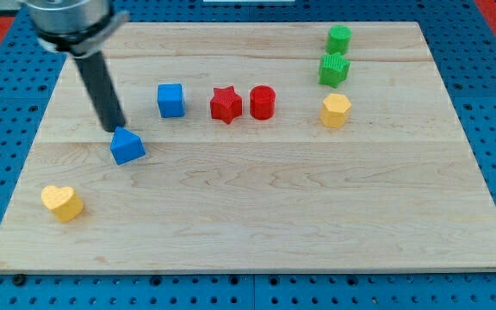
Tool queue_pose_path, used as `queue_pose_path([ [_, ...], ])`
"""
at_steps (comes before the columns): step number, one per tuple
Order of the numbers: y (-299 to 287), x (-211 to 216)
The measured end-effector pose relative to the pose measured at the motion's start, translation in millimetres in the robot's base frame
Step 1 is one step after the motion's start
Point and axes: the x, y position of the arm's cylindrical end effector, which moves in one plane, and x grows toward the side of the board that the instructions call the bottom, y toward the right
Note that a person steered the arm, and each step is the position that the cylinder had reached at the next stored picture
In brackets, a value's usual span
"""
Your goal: Place the blue triangle below the blue cube
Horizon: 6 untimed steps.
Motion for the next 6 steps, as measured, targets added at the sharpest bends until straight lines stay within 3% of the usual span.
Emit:
queue_pose_path([
  [1, -36, 28],
  [3, 21, 24],
  [6, 61, 48],
])
